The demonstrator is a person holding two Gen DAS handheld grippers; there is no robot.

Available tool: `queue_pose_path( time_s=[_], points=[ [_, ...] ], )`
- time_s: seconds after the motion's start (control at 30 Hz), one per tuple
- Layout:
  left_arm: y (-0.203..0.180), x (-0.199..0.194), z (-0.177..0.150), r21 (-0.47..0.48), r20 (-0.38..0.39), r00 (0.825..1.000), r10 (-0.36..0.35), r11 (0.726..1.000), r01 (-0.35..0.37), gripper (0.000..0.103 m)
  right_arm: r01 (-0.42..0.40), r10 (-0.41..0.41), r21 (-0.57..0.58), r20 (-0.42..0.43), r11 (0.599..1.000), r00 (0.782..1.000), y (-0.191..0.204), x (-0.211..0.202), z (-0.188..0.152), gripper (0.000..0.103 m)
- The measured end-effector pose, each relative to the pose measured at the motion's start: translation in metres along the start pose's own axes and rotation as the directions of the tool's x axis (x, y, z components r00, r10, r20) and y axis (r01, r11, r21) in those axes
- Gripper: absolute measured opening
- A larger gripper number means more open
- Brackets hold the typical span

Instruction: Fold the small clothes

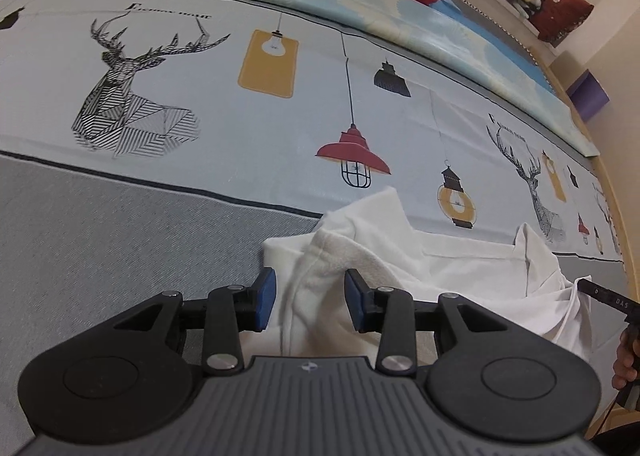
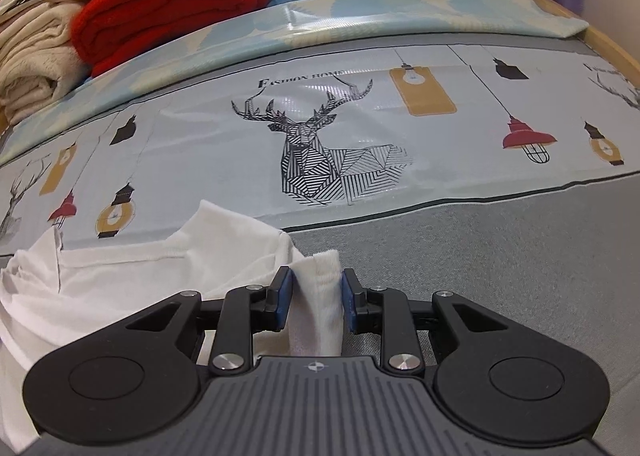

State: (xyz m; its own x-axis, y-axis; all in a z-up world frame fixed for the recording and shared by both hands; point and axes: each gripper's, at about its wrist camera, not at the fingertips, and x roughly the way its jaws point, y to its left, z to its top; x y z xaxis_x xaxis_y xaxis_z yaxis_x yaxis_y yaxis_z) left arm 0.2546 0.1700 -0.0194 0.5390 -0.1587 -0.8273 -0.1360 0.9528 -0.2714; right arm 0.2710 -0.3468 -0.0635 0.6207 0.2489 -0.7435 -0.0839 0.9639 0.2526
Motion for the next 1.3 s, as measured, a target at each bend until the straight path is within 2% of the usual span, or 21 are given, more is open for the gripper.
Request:
queue_pose_path(
  time_s=[0.13, 0.17, 0.2, 0.27, 0.37, 0.47, 0.63, 0.77, 0.87, 0.97, 1.03, 1.07, 1.17, 1.3],
  points=[
    [-0.003, 0.008, 0.001, 0.038, -0.007, 1.0, -0.007, 0.999, 0.008, 0.039, 0.003, -0.003, 0.01, -0.014, 1.0, 1.0, -0.001, 0.006, 0.0, 0.028],
    [-0.004, 0.009, 0.001, 0.064, -0.009, 1.0, -0.002, 0.998, 0.003, 0.013, 0.002, -0.002, 0.008, -0.016, 1.0, 1.0, 0.0, 0.007, 0.0, 0.028],
    [-0.005, 0.006, 0.002, 0.099, 0.004, 1.0, 0.027, 0.995, -0.027, 0.003, 0.0, 0.0, 0.006, -0.016, 1.0, 1.0, 0.001, 0.008, 0.0, 0.024],
    [0.001, -0.006, 0.006, 0.083, 0.087, 0.994, 0.06, 0.994, -0.067, 0.004, 0.002, -0.002, -0.013, -0.002, 1.0, 1.0, 0.004, 0.008, 0.001, 0.009],
    [0.015, -0.018, 0.013, -0.012, 0.155, 0.987, 0.047, 0.999, -0.045, 0.004, 0.02, -0.02, -0.004, 0.075, 1.0, 0.997, 0.004, 0.001, 0.004, 0.007],
    [0.007, -0.013, 0.012, 0.036, 0.153, 0.984, 0.087, 0.995, -0.094, 0.004, 0.02, -0.028, 0.05, 0.178, 0.999, 0.984, -0.002, -0.008, 0.011, 0.007],
    [0.004, -0.009, 0.017, 0.03, 0.174, 0.979, 0.106, 0.993, -0.113, 0.004, 0.041, -0.048, 0.038, 0.204, 0.998, 0.978, 0.004, -0.001, 0.017, 0.007],
    [0.005, -0.006, 0.022, 0.009, 0.194, 0.972, 0.133, 0.99, -0.137, 0.004, 0.055, -0.064, 0.042, 0.257, 0.998, 0.964, 0.007, -0.001, 0.022, 0.007],
    [0.005, 0.0, 0.022, 0.008, 0.162, 0.975, 0.153, 0.988, -0.156, 0.004, 0.051, -0.057, 0.028, 0.29, 0.998, 0.955, 0.011, 0.0, 0.025, 0.007],
    [0.009, 0.004, 0.021, 0.003, 0.108, 0.978, 0.178, 0.984, -0.179, 0.009, 0.068, -0.067, 0.004, 0.259, 0.998, 0.964, 0.016, 0.011, 0.027, 0.008],
    [0.012, -0.001, 0.02, 0.003, 0.114, 0.97, 0.215, 0.976, -0.216, 0.01, 0.082, -0.084, 0.021, 0.185, 0.996, 0.979, 0.016, 0.023, 0.029, 0.016],
    [0.014, -0.005, 0.02, 0.001, 0.12, 0.968, 0.222, 0.975, -0.224, 0.014, 0.099, -0.103, 0.032, 0.159, 0.995, 0.982, 0.015, 0.027, 0.029, 0.021],
    [0.018, -0.02, 0.018, -0.006, 0.131, 0.974, 0.186, 0.982, -0.187, 0.022, 0.09, -0.096, 0.051, 0.147, 0.995, 0.984, 0.014, 0.025, 0.026, 0.026],
    [0.006, -0.033, 0.003, 0.106, 0.118, 0.985, 0.127, 0.984, -0.14, 0.022, 0.082, -0.086, 0.034, 0.162, 0.996, 0.983, 0.018, 0.005, 0.021, 0.031]
  ],
)
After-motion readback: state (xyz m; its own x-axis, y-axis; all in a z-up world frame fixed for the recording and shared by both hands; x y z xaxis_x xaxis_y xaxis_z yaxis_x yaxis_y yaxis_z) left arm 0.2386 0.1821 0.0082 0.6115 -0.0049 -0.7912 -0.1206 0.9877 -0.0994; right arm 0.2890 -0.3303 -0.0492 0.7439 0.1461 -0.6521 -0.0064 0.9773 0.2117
